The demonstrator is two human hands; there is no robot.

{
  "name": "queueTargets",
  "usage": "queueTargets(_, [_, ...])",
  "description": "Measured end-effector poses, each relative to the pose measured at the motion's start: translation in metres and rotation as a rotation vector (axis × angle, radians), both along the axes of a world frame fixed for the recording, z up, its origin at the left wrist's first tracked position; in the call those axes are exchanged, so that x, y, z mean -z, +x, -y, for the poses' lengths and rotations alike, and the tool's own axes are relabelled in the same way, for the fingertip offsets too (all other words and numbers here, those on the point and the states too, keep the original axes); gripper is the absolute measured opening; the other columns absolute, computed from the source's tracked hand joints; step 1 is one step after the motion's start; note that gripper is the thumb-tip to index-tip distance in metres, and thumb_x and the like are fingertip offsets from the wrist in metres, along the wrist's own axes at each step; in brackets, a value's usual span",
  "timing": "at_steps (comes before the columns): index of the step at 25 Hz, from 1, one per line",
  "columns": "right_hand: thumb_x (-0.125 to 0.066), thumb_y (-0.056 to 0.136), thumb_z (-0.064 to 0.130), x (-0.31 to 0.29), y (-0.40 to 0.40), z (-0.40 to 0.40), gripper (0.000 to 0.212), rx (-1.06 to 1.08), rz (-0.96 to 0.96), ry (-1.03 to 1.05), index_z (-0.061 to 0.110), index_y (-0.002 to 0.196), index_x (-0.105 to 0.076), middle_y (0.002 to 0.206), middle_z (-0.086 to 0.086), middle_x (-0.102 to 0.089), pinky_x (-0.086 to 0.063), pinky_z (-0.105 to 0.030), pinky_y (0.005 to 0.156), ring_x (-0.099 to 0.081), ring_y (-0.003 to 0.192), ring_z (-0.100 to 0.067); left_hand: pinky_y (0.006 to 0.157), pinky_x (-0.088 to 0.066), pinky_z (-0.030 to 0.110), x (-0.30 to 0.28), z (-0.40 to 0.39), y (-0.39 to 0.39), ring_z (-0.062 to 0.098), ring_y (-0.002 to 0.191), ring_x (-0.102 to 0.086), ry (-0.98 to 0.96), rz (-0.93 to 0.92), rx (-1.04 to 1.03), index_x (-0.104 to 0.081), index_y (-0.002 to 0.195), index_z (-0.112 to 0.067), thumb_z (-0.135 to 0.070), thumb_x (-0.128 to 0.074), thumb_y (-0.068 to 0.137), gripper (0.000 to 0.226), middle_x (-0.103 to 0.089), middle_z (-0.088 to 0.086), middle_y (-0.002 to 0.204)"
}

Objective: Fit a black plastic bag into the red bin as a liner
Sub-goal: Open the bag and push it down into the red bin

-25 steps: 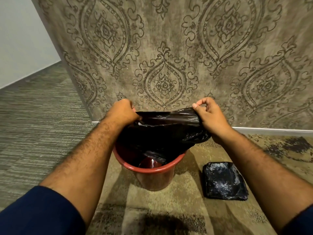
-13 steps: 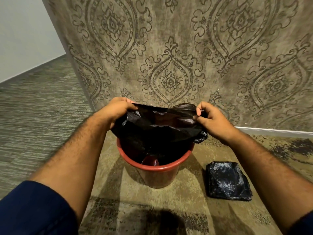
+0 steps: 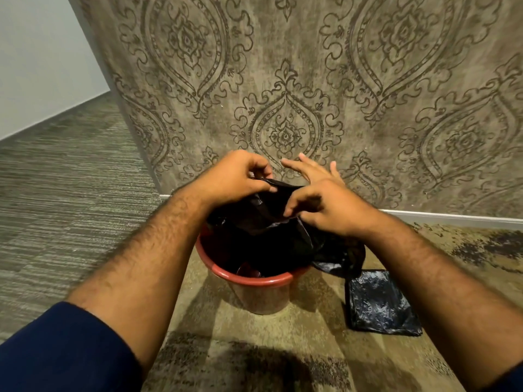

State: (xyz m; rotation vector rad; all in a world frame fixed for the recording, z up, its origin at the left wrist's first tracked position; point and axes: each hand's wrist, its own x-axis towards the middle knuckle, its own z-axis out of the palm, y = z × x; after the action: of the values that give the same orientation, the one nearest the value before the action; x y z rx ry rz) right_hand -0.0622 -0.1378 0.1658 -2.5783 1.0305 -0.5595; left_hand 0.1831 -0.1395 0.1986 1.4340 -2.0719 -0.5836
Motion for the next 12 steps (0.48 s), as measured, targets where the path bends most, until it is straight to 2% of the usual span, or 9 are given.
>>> queueTargets(2, [-0.080,0.082,0.010,0.009,0.000,0.004,0.039,0.029,-0.009,0.030,0.043,0.103,-0.081,0.164,0.020,-0.041,0.018,-0.063,0.123,-0.016,0.161,-0.007,0.075,-0.057,0.031,-0.003,-0.003,-0.007,0.004,0.073,-0.064,-0.129,0.133,0.031,-0.076,0.088,-0.025,-0.027,-0.084,0.080,0.011,-0.072,-0.012,0.076])
queueTargets(3, [-0.081,0.082,0.009,0.013,-0.001,0.006,0.042,0.054,0.024,0.059,0.041,0.110,-0.081,0.153,0.019,-0.053,0.009,-0.063,0.127,-0.034,0.153,-0.006,0.077,-0.057,0.032,-0.005,-0.004,-0.008,0.000,0.073,-0.063,-0.194,0.179,0.026,-0.075,0.091,-0.028,-0.030,-0.083,0.081,0.013,-0.070,-0.016,0.077])
queueTargets(4, [-0.082,0.081,0.007,0.016,-0.002,0.009,0.045,0.080,0.077,0.077,0.035,0.116,-0.080,0.139,0.015,-0.064,-0.010,-0.059,0.130,-0.050,0.140,-0.008,0.079,-0.057,0.033,-0.007,-0.005,-0.009,-0.005,0.075,-0.059,-0.256,0.215,0.021,-0.074,0.096,-0.030,-0.034,-0.083,0.081,0.018,-0.068,-0.020,0.080])
queueTargets(5, [-0.082,0.079,0.004,0.017,-0.003,0.012,0.047,0.115,0.138,0.087,0.027,0.121,-0.079,0.126,0.010,-0.069,-0.034,-0.050,0.125,-0.061,0.127,-0.013,0.084,-0.055,0.032,-0.009,-0.006,-0.010,-0.009,0.081,-0.055,-0.313,0.247,0.027,-0.071,0.103,-0.032,-0.039,-0.083,0.080,0.027,-0.066,-0.022,0.089])
queueTargets(6, [-0.083,0.077,0.003,0.018,-0.004,0.015,0.048,0.163,0.183,0.091,0.019,0.122,-0.078,0.118,0.005,-0.069,-0.048,-0.040,0.112,-0.066,0.118,-0.018,0.091,-0.052,0.032,-0.011,-0.007,-0.011,-0.008,0.090,-0.053,-0.365,0.286,0.039,-0.067,0.112,-0.034,-0.045,-0.084,0.078,0.040,-0.063,-0.024,0.103])
queueTargets(7, [-0.085,0.076,0.003,0.018,-0.005,0.018,0.049,0.223,0.210,0.089,0.014,0.122,-0.076,0.114,0.002,-0.067,-0.052,-0.035,0.102,-0.067,0.114,-0.023,0.098,-0.046,0.033,-0.012,-0.008,-0.012,-0.003,0.104,-0.052,-0.409,0.327,0.047,-0.061,0.120,-0.034,-0.050,-0.084,0.075,0.052,-0.060,-0.022,0.117])
queueTargets(9, [-0.090,0.072,0.007,0.015,-0.005,0.023,0.055,0.341,0.237,0.090,0.008,0.124,-0.072,0.116,-0.004,-0.064,-0.052,-0.034,0.098,-0.065,0.115,-0.028,0.106,-0.039,0.040,-0.014,-0.012,-0.017,0.009,0.126,-0.046,-0.456,0.354,-0.008,-0.053,0.124,-0.036,-0.052,-0.087,0.069,0.067,-0.053,-0.017,0.133])
queueTargets(11, [-0.092,0.070,0.009,0.014,-0.008,0.026,0.068,0.450,0.272,0.108,0.005,0.134,-0.066,0.127,-0.011,-0.062,-0.049,-0.032,0.103,-0.062,0.122,-0.030,0.103,-0.045,0.041,-0.011,-0.011,-0.018,0.013,0.124,-0.047,-0.410,0.319,-0.165,-0.050,0.118,-0.033,-0.045,-0.092,0.064,0.070,-0.050,-0.015,0.126])
queueTargets(12, [-0.091,0.071,0.008,0.013,-0.009,0.026,0.074,0.505,0.285,0.112,0.003,0.139,-0.062,0.134,-0.014,-0.059,-0.045,-0.028,0.105,-0.059,0.126,-0.030,0.095,-0.048,0.038,-0.008,-0.010,-0.015,0.015,0.116,-0.051,-0.318,0.293,-0.268,-0.048,0.114,-0.030,-0.041,-0.094,0.061,0.071,-0.049,-0.013,0.118])
